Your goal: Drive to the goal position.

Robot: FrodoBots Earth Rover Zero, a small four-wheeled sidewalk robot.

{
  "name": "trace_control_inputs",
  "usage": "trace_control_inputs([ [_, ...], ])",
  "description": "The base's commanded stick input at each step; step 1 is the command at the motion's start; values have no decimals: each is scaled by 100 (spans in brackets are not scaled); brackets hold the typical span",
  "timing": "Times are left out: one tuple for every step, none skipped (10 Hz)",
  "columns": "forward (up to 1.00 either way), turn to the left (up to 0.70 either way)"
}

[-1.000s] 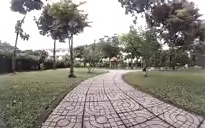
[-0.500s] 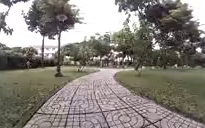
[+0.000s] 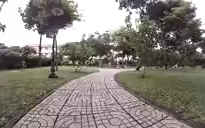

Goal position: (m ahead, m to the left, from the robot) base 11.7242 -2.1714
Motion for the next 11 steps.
trace_control_inputs([
  [100,18],
  [100,27],
  [100,27],
  [100,18],
  [100,1],
  [100,0],
  [100,0],
  [100,0],
  [100,0],
  [100,20],
  [100,27],
])
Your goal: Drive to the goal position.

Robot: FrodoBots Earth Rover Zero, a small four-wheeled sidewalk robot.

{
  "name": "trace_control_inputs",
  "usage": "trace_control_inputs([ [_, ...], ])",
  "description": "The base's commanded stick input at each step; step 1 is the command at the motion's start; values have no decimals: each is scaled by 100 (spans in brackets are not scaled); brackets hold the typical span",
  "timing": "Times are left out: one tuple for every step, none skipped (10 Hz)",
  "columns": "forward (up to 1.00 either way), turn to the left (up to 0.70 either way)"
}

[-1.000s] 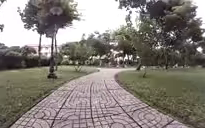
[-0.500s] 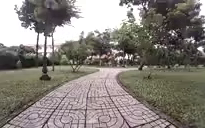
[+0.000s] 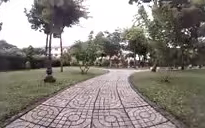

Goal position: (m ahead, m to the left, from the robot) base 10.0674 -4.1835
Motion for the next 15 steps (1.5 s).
trace_control_inputs([
  [100,27],
  [100,4],
  [100,0],
  [100,0],
  [100,0],
  [100,0],
  [100,0],
  [100,0],
  [100,-12],
  [100,-26],
  [100,0],
  [100,0],
  [100,0],
  [100,-22],
  [100,-12],
])
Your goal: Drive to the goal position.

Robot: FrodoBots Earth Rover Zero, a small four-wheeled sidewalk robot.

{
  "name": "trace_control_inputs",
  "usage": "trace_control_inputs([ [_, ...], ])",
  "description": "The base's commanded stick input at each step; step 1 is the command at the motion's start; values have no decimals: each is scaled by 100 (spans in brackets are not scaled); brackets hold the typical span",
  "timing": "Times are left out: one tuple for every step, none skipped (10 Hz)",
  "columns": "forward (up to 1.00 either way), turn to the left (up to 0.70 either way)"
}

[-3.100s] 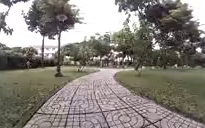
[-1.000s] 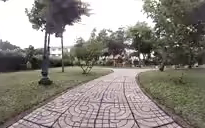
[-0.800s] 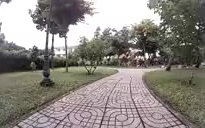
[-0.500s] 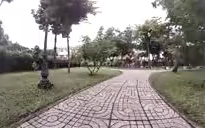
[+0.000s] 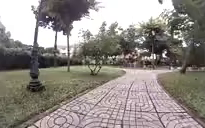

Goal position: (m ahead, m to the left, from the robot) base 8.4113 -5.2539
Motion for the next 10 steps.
trace_control_inputs([
  [100,-27],
  [100,-27],
  [100,-23],
  [100,0],
  [100,-2],
  [100,-25],
  [100,0],
  [100,0],
  [100,-6],
  [100,-22],
])
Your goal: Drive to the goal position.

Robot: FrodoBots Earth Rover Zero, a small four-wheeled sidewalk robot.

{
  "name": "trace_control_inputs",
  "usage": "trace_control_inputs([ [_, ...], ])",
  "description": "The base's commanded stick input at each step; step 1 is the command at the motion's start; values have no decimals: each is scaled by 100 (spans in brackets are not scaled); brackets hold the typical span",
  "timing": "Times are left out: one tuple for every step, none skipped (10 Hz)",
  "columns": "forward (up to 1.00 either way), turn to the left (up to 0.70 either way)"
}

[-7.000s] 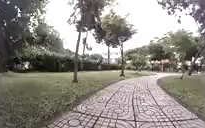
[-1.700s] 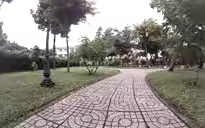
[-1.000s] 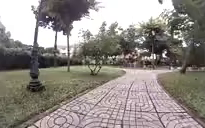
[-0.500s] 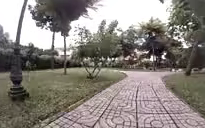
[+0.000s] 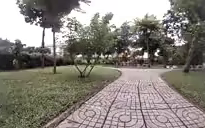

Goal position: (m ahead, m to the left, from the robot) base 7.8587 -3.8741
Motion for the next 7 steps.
trace_control_inputs([
  [100,-27],
  [100,-27],
  [100,-27],
  [100,-27],
  [100,-27],
  [100,-27],
  [100,-27],
])
